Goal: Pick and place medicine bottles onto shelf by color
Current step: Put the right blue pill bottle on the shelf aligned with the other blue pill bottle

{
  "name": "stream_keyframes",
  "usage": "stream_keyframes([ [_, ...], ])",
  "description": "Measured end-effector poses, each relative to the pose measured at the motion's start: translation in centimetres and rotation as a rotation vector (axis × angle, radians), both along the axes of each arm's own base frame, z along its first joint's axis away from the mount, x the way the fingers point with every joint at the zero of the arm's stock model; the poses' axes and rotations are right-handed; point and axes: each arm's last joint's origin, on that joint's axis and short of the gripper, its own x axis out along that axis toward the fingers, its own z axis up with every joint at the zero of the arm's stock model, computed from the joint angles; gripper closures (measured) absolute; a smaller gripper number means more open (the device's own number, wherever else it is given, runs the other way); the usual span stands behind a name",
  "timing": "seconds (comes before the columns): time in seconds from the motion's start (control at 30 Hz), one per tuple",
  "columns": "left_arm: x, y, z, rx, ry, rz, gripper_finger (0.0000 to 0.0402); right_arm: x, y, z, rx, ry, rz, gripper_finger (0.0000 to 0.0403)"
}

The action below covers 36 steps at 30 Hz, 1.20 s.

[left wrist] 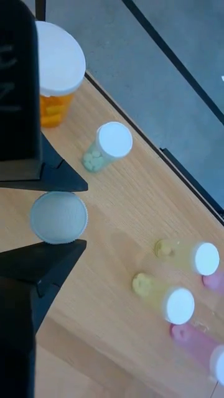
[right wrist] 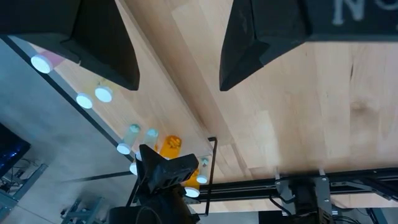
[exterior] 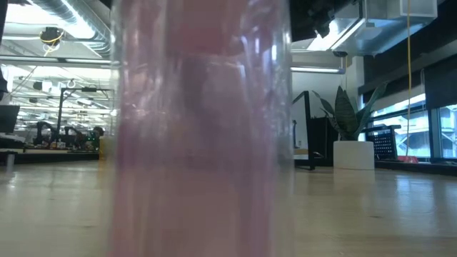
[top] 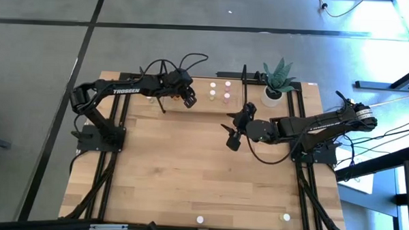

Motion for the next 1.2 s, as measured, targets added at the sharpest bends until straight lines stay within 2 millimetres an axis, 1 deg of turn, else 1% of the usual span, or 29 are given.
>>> stream_keyframes([
  [0.6,0.0,0.0,0.0,-0.023,-0.025,0.037,0.0307,0.0,0.0,0.0,0.0,0.0,0.001,0.0179],
  [0.67,0.3,-0.2,-0.3,-0.025,-0.017,0.032,0.0307,0.0,0.0,0.0,0.001,-0.001,0.001,0.0179],
  [0.87,1.0,-0.1,-2.1,-0.054,0.02,0.072,0.0307,0.0,0.0,0.0,0.0,-0.001,0.001,0.0179],
  [1.2,0.9,0.1,-2.2,-0.025,0.03,0.102,0.0307,0.0,0.0,0.0,0.0,-0.001,0.0,0.0179],
])
